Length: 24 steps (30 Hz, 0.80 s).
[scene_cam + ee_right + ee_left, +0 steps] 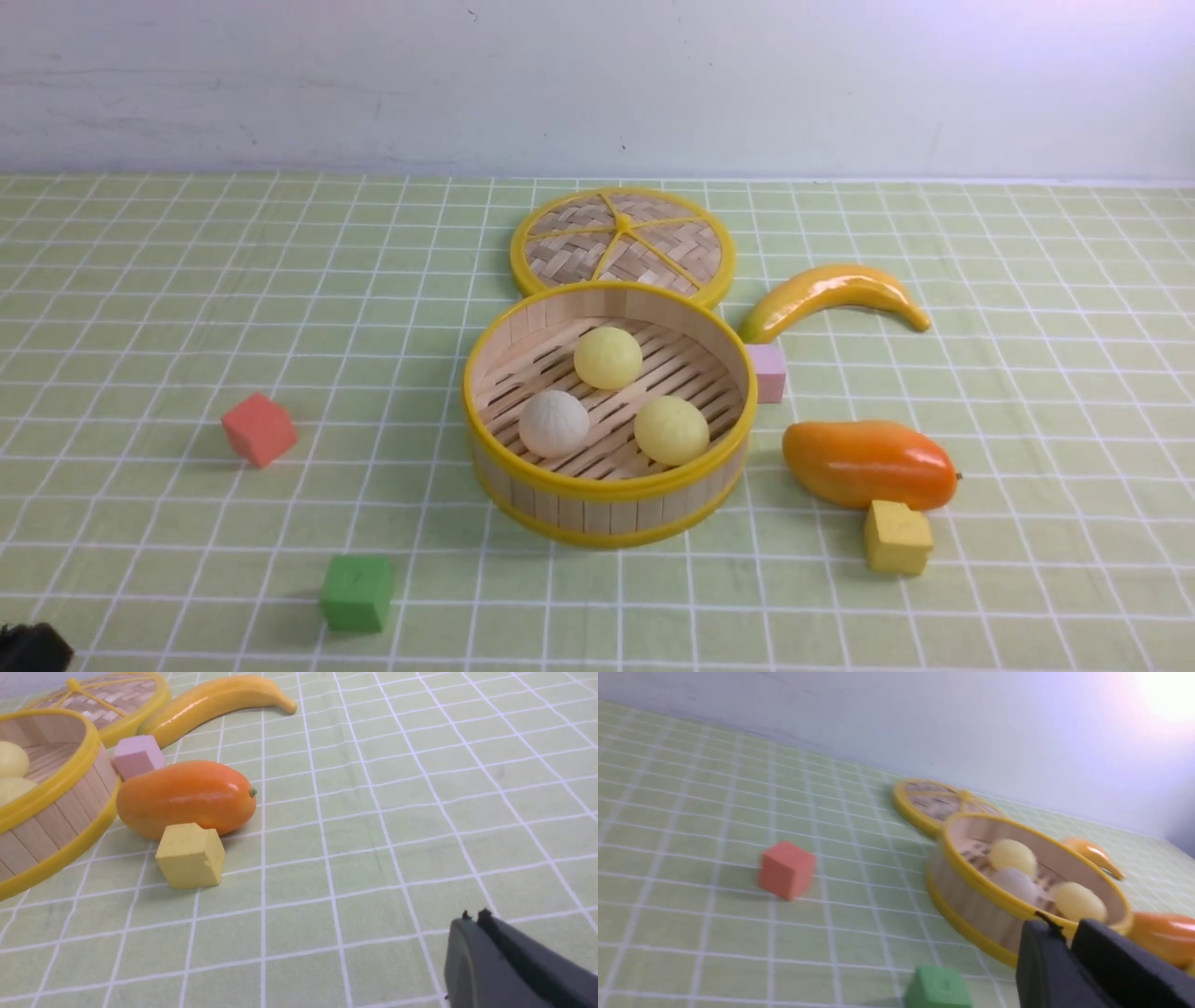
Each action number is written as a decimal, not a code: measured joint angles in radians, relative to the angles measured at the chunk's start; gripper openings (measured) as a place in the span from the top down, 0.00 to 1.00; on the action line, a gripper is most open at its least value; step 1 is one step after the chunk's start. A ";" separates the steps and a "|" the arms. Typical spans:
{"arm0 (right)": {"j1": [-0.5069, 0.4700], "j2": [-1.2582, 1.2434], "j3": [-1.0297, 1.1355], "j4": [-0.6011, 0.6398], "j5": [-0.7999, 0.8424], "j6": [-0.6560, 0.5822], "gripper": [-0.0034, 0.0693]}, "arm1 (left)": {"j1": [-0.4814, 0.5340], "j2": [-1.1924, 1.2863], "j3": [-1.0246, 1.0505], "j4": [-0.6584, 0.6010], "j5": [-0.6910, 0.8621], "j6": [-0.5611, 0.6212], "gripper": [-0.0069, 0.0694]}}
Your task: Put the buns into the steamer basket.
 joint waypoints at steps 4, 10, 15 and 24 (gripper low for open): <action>0.000 -0.001 0.000 0.000 0.000 0.000 0.97 | 0.093 -0.003 0.025 0.020 0.181 -0.028 0.93; 0.000 -0.001 0.000 0.000 0.000 0.000 0.97 | 0.107 -0.003 0.030 0.020 0.256 -0.035 0.93; 0.000 -0.001 0.000 0.000 0.000 0.000 0.96 | 0.107 -0.003 0.030 0.019 0.256 -0.037 0.93; 0.000 -0.001 0.000 0.000 0.000 0.000 0.95 | 0.107 -0.003 0.030 0.019 0.250 -0.038 0.93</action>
